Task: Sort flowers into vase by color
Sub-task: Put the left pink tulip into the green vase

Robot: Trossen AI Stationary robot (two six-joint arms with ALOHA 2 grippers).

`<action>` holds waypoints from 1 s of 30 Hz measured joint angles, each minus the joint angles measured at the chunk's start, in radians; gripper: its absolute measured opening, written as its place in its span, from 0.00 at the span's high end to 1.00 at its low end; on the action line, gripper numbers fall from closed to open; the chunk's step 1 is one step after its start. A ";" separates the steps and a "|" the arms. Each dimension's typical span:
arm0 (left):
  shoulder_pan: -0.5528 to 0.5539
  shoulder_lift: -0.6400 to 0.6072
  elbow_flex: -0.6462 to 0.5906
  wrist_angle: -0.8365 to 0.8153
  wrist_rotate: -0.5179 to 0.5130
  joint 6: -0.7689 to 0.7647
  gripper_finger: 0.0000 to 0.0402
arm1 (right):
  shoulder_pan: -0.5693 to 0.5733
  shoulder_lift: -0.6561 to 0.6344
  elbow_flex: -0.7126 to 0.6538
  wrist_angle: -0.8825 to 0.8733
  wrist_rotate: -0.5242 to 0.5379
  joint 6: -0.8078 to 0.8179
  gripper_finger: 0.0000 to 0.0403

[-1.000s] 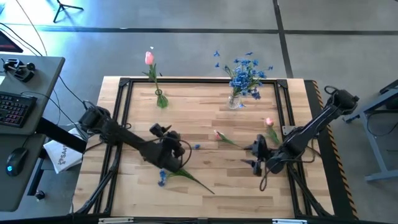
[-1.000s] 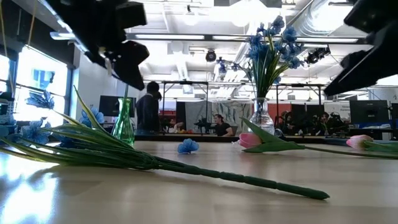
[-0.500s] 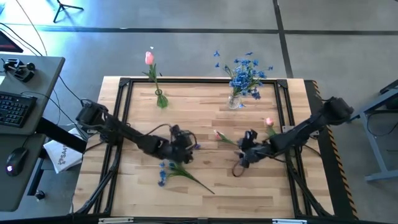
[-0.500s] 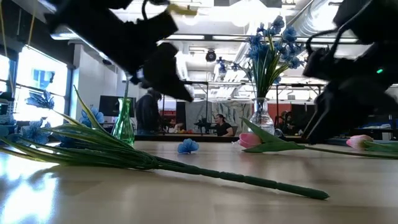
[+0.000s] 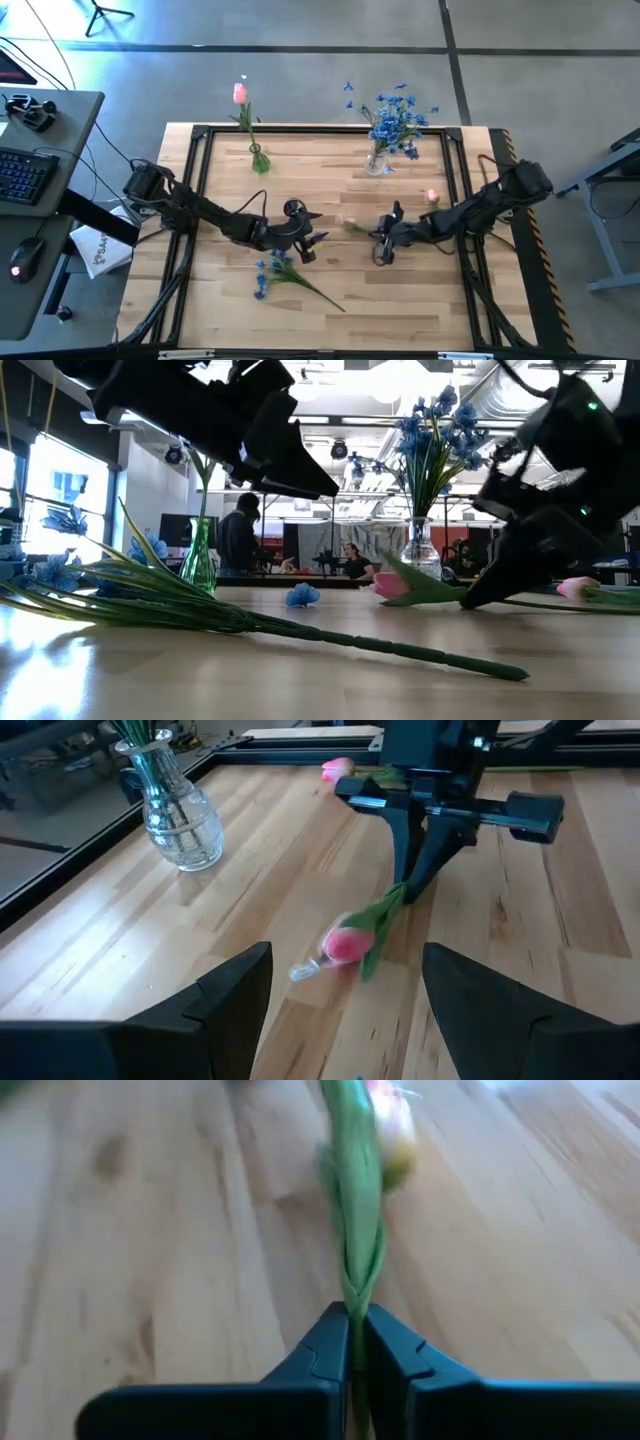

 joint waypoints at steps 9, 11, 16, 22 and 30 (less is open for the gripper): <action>-0.021 0.000 0.000 0.004 0.009 0.080 0.40 | 0.008 -0.004 -0.092 0.738 -0.024 -0.235 0.98; -0.020 0.000 0.000 0.031 0.036 0.097 0.40 | 0.018 -0.006 -0.064 0.840 -0.042 -0.317 0.99; -0.002 0.017 0.000 0.253 0.261 0.240 0.40 | 0.057 -0.007 0.054 0.957 -0.153 -0.518 0.98; -0.002 0.098 0.015 0.584 0.447 0.408 0.40 | 0.105 -0.006 0.193 0.896 -0.232 -0.686 0.99; -0.005 0.214 0.182 0.587 0.482 0.446 0.40 | 0.131 -0.006 0.286 0.734 -0.228 -0.746 0.99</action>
